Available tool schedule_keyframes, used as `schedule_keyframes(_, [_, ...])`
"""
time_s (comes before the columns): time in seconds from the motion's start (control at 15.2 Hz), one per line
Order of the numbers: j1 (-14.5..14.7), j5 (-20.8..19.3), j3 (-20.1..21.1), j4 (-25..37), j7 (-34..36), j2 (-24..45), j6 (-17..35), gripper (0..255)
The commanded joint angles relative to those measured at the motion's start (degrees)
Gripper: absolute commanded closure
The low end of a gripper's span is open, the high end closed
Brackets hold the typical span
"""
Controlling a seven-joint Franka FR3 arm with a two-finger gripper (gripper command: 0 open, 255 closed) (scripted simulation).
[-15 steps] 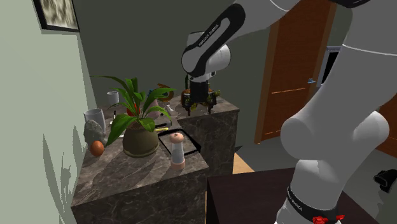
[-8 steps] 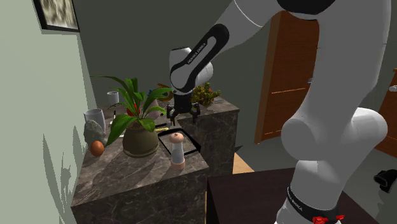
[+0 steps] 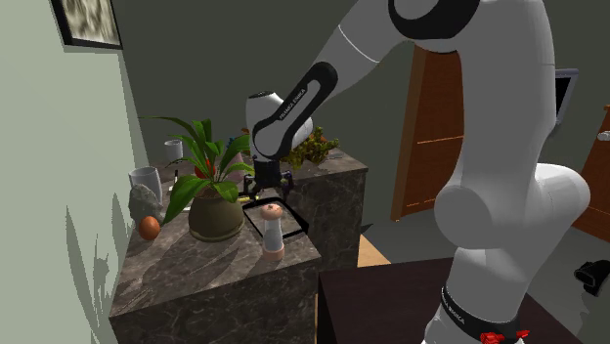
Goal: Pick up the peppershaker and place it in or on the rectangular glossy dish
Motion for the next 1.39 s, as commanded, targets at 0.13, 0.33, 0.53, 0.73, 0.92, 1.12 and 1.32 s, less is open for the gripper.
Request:
schedule_keyframes(0.13, [1.1, -2.76, -1.55, 0.45, 1.91, 3.27, 2.38, 0])
schedule_keyframes(0.33, [1.11, -2.75, -1.56, 0.45, 1.9, 3.26, 2.38, 0])
schedule_keyframes(0.53, [1.11, -2.75, -1.56, 0.45, 1.9, 3.26, 2.38, 0])
schedule_keyframes(0.73, [1.11, -2.74, -1.56, 0.45, 1.89, 3.26, 2.37, 255])
schedule_keyframes(0.92, [1.1, -2.73, -1.55, 0.43, 1.89, 3.22, 2.36, 255])
schedule_keyframes(1.12, [1.08, -2.71, -1.55, 0.41, 1.86, 3.2, 2.37, 255])
schedule_keyframes(1.32, [1.11, -2.75, -1.56, 0.45, 1.9, 3.26, 2.38, 255])
